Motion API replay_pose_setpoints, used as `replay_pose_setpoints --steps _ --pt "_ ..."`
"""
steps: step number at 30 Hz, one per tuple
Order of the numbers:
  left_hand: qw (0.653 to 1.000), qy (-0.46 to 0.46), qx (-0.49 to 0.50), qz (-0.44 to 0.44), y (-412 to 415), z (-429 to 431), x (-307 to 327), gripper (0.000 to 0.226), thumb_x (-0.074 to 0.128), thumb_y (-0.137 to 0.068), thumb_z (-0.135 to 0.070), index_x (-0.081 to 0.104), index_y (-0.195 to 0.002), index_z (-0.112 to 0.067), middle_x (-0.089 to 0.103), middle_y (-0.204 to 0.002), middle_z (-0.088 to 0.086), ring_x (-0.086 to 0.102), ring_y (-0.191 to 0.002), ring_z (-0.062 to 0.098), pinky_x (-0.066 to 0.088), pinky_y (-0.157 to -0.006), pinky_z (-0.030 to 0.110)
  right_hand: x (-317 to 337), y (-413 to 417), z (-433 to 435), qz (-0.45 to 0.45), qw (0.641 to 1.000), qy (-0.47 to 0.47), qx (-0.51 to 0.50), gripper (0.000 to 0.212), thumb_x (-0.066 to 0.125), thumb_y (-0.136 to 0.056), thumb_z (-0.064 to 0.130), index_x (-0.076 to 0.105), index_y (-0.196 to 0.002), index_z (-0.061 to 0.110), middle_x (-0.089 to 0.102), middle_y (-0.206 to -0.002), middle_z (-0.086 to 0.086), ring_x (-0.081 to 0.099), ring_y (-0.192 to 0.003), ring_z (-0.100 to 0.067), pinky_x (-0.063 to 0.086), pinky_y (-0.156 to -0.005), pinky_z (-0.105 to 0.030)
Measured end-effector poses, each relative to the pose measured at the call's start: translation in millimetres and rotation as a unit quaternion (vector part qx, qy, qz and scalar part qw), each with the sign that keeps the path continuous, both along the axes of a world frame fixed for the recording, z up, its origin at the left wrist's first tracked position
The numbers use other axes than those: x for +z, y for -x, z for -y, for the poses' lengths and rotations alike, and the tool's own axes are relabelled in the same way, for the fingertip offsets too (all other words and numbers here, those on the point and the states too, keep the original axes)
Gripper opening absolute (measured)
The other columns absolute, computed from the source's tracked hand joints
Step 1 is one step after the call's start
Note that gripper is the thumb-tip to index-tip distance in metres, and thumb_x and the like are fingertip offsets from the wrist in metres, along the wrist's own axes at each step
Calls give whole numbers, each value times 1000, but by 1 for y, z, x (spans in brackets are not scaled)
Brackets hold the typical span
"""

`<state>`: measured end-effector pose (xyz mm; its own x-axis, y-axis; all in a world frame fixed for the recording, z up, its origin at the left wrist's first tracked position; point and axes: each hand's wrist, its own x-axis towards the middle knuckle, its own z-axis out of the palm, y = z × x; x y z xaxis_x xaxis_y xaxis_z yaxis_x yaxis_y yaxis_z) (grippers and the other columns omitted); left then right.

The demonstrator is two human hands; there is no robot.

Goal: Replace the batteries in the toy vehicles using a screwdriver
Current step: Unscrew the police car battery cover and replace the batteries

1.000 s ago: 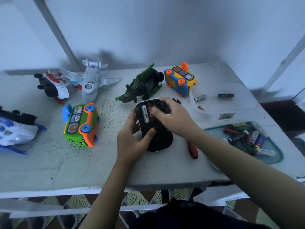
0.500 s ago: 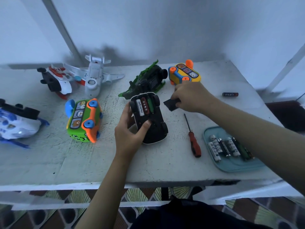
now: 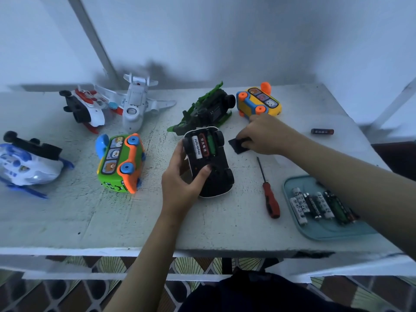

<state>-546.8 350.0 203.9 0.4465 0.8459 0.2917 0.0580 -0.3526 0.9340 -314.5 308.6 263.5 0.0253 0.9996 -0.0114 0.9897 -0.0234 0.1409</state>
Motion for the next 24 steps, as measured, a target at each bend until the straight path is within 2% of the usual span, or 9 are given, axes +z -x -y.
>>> replay_pose_setpoints --steps 3,7,11,14,17,20,23,24 --pt "1000 0 1 -2 0 0 0 85 69 -72 -42 38 -147 -16 57 -132 -12 60 -114 2 52 -94 28 2 -2 -1 -13 1000 2 11 29 61 -90 30 67 -117 22 68 -101 -4 51 -94 -22 44 -79 -36" --pt "1000 -2 3 -4 0 0 0 85 69 -72 -42 38 -147 -14 57 -134 -6 60 -115 1 52 -95 28 9 -2 2 -28 998 58 -9 38 64 -89 33 61 -126 28 69 -107 -2 60 -98 -21 49 -81 -36" --pt "1000 -6 0 -8 0 0 0 86 69 -73 -41 37 -148 -13 57 -134 -9 59 -116 0 51 -96 29 9 0 2 -39 997 70 -12 40 63 -90 28 59 -130 28 68 -112 0 60 -102 -20 50 -83 -34" --pt "1000 -7 -2 -8 1 -1 0 85 69 -74 -41 37 -147 -14 56 -133 -12 59 -116 0 51 -97 30 8 0 3 -54 996 67 -8 36 60 -92 26 61 -128 26 69 -110 -1 62 -98 -19 51 -81 -34" --pt "1000 -8 -3 -10 1 -2 -1 85 69 -74 -41 37 -148 -14 56 -133 -14 59 -115 1 51 -96 31 4 -2 5 -85 996 29 -12 29 51 -96 23 65 -122 21 71 -99 -4 63 -85 -21 51 -72 -35" --pt "1000 -5 -6 -6 1 -2 -1 85 70 -74 -40 37 -148 -12 57 -133 -11 60 -116 2 51 -96 31 1 -2 5 -84 995 -48 -28 28 41 -99 19 66 -106 9 67 -86 -11 61 -75 -25 50 -65 -34" --pt "1000 -6 -10 -6 1 -2 0 84 69 -75 -40 37 -147 -11 57 -135 -8 59 -117 3 51 -95 29 2 -1 5 -189 974 -121 -40 23 44 -97 14 65 -96 4 66 -83 -13 59 -73 -26 49 -65 -35" --pt "1000 -10 -10 -8 1 -1 0 84 69 -75 -40 37 -147 -11 57 -135 -7 59 -117 3 51 -96 29 4 0 5 -227 962 -142 -47 21 47 -96 12 66 -94 4 65 -81 -11 58 -72 -25 46 -66 -30"
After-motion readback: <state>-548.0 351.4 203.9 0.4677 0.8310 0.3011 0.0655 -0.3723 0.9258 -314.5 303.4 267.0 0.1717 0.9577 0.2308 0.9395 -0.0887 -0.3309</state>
